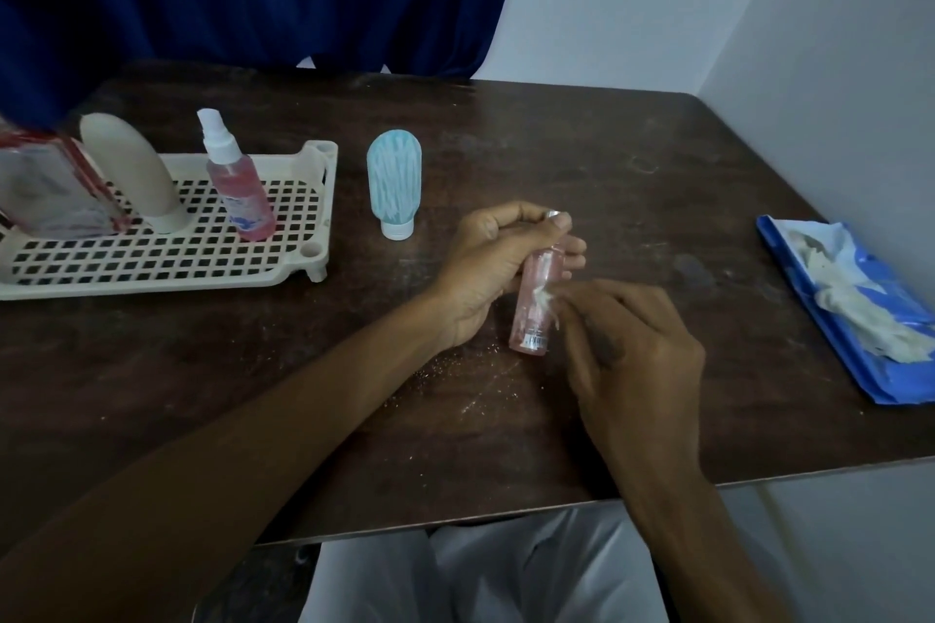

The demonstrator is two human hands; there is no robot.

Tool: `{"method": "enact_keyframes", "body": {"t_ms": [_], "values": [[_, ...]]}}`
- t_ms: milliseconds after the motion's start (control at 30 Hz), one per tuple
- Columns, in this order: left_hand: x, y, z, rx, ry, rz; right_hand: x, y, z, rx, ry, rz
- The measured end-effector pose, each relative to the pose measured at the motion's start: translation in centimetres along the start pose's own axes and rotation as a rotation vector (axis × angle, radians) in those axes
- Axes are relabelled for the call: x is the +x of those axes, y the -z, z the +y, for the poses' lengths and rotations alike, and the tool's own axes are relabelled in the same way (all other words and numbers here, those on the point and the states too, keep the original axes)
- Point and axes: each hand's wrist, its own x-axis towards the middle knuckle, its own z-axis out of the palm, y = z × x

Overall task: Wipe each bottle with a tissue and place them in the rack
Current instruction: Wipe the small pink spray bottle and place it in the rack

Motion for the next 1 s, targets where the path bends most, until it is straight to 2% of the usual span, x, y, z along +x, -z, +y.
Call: {"method": "enact_keyframes", "body": {"t_ms": [133, 367, 633, 1000], "values": [[-0.1, -0.1, 0.1, 0.058, -0.003, 0.011, 1.9, -0.4, 0.1, -0.001, -0.017, 0.043], [-0.1, -0.1, 0.0, -0.006, 0.000, 0.015, -0.7, 0.0, -0.4, 0.001, 0.042, -0.049], [-0.3, 0.0, 0.2, 0.027, 0.024, 0.016, 1.9, -0.4, -0.2, -0.013, 0.015, -0.006], [0.0, 0.1, 0.3, -0.022, 0.033, 0.039, 0.3, 0.2, -0.6, -0.041, 0.062, -0.101]]}}
